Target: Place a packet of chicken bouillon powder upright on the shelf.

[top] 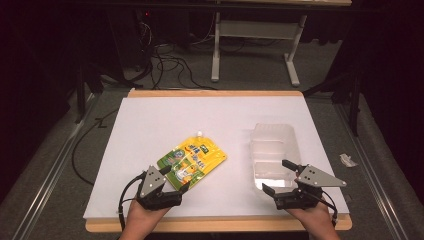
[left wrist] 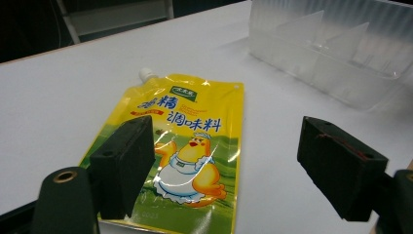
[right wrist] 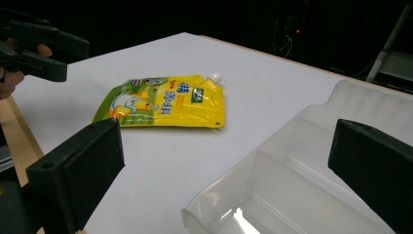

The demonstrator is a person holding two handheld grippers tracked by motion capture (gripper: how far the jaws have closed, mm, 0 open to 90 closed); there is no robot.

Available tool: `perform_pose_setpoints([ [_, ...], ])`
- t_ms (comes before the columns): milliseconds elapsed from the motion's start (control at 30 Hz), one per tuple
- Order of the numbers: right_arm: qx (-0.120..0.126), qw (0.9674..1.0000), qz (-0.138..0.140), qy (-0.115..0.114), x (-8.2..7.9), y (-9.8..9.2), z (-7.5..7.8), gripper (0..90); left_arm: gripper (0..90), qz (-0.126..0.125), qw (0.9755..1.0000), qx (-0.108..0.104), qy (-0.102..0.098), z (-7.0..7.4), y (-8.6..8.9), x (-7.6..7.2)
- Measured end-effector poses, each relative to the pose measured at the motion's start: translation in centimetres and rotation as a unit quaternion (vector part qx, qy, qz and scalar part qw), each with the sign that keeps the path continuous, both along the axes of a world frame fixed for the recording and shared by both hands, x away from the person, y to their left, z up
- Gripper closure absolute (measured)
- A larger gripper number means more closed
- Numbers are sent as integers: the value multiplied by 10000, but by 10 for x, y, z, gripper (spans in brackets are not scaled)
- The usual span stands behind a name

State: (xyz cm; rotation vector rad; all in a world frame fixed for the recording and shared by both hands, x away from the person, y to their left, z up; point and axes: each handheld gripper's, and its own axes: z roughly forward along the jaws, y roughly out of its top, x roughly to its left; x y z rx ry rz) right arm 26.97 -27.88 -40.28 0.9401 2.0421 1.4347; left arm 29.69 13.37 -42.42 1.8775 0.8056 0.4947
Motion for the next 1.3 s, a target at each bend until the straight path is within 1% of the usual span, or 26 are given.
perform_pose_setpoints([
  [67,19,10000,-36,-9,0,-1,0,0,223,8,10000,-6,6,0,1,0],
  [167,45,10000,-55,6,1,-3,0,0,235,-14,9999,-82,59,0,2,1],
  [300,86,9999,-121,20,1,-6,0,0,247,-37,9999,-79,90,-1,3,1],
  [400,87,9998,-167,19,1,-7,0,0,250,-36,9999,-97,87,-1,3,2],
  [800,136,9998,-171,22,1,-9,0,0,252,-15,9999,-84,67,-1,3,2],
  [833,128,9998,-170,-6,1,-10,0,0,253,-5,9999,-84,65,0,3,2],
  [933,137,9997,-177,-26,1,-11,1,0,274,71,9999,-150,42,0,4,5],
  [967,144,9997,-193,-15,1,-11,1,0,348,89,9998,-194,43,0,4,7],
  [1000,144,9997,-193,-15,1,-11,1,0,348,121,9997,-196,14,0,5,10],
  [1033,148,9997,-191,-19,2,-12,1,0,438,180,9997,-151,-49,-1,6,14],
  [1067,150,9997,-209,-9,2,-12,0,0,599,226,9997,-101,-19,-3,8,22],
  [1100,150,9997,-209,-9,2,-12,0,0,663,226,9997,-101,-19,-3,8,22],
  [1133,137,9997,-198,-26,2,-11,1,0,712,375,9993,39,23,-7,9,32],
  [1167,137,9997,-198,-26,2,-11,1,0,766,375,9993,39,23,-7,9,32],
  [1200,128,9997,-195,-26,2,-12,0,0,821,551,9983,167,99,-13,12,41],
  [1233,128,9997,-195,-26,2,-12,0,0,858,551,9983,167,99,-13,12,41],
  [1267,143,9997,-185,-6,3,-12,0,0,896,770,9966,236,193,-18,17,50],
  [1300,141,9997,-195,2,3,-12,0,0,900,867,9956,260,254,-20,20,55],
])
